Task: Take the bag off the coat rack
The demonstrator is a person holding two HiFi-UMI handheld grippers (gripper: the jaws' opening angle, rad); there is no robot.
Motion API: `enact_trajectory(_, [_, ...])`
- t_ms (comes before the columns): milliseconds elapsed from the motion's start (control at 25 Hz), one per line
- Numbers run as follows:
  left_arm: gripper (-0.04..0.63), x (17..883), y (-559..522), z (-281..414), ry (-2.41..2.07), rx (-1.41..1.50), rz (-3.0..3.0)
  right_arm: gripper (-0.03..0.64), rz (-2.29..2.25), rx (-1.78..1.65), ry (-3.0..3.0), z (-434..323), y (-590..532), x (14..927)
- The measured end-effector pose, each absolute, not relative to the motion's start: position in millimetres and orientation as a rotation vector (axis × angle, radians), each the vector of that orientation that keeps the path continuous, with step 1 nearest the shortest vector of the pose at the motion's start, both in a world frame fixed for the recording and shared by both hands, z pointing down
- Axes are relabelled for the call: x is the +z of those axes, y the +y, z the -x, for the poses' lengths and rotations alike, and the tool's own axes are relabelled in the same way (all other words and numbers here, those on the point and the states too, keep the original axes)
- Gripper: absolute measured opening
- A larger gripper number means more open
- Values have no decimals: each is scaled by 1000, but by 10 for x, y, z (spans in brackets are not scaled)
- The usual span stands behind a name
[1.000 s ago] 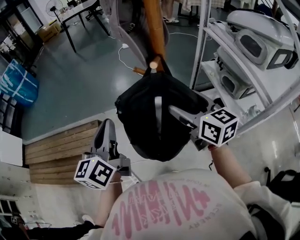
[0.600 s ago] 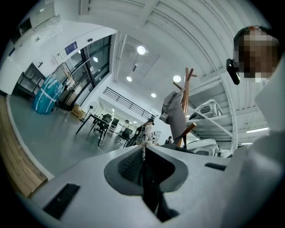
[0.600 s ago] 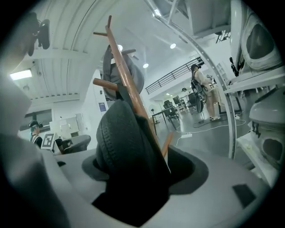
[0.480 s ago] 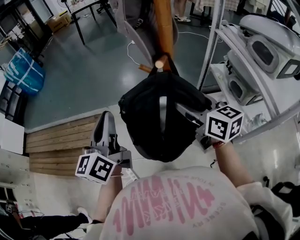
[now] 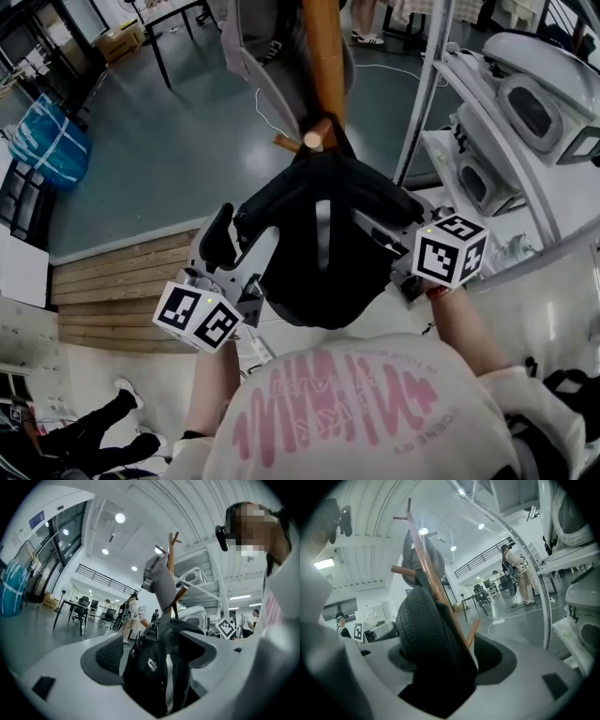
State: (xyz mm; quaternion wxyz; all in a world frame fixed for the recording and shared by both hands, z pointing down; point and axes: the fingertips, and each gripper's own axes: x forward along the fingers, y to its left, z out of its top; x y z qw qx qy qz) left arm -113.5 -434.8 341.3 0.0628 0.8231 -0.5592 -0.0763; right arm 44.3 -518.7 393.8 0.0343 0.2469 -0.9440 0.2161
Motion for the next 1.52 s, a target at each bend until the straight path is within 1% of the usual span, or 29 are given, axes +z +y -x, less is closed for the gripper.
enact_trajectory(240, [354, 3464, -4585, 927, -1626, -78, -2577, 336, -725, 707, -2929, -462, -5191, 3943])
enact_trajectory(520, [354, 3521, -4724, 955, -1754, -100, -2499, 345, -727, 744, -2952, -480, -5174, 3930])
enact_trajectory(760, [344, 3569, -4735, 964, -1830, -81, -2487, 318, -715, 706, -2998, -508, -5149, 3914])
enact_trajectory(800, [322, 3585, -4724, 941, -1831, -53, -2501, 318, -714, 703, -3001, -509, -5141, 3912])
enact_trajectory(880, [258, 3609, -4706, 885, -1818, 10, -2540, 318, -723, 696, -3008, -517, -5131, 3904])
enact_trajectory(920, [245, 3617, -4698, 866, -1804, 25, -2553, 314, -730, 690, -3011, -522, -5128, 3899])
enact_trajectory(1320, [161, 3691, -4674, 856, -1695, 52, -2570, 201, -798, 575, -2974, -507, -5038, 3901])
enact_trajectory(1520, [150, 3751, -4721, 841, -1676, 26, -2568, 160, -822, 566, -2935, -518, -5032, 3944])
